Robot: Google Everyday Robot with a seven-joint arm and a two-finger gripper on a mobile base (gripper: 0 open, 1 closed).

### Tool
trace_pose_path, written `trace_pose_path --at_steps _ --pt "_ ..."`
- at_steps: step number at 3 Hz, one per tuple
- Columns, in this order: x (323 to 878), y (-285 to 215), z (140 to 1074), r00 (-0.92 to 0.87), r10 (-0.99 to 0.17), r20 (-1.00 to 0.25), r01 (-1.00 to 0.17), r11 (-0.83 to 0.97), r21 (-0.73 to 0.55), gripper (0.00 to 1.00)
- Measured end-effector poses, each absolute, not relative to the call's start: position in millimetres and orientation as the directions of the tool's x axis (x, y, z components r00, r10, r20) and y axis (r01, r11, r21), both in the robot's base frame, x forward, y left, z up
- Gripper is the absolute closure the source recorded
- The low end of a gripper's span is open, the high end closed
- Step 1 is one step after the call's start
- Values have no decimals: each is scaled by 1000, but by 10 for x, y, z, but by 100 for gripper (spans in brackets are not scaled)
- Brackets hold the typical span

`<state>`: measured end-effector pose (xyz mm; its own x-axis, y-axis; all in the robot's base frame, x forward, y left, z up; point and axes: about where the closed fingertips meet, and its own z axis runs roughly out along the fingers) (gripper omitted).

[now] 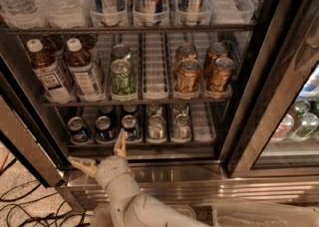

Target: Pick pepsi can from bottom shelf of fridge

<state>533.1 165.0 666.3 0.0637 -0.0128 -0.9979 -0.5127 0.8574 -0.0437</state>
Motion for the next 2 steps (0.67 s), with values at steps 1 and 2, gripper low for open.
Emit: trace_pose_path --at_steps 1,2 --pt "5688 1678 6696 43 -30 -999 -483 874 -47 0" --pt "6079 1767 6590 -48 -49 -998 -526 850 -16 0"
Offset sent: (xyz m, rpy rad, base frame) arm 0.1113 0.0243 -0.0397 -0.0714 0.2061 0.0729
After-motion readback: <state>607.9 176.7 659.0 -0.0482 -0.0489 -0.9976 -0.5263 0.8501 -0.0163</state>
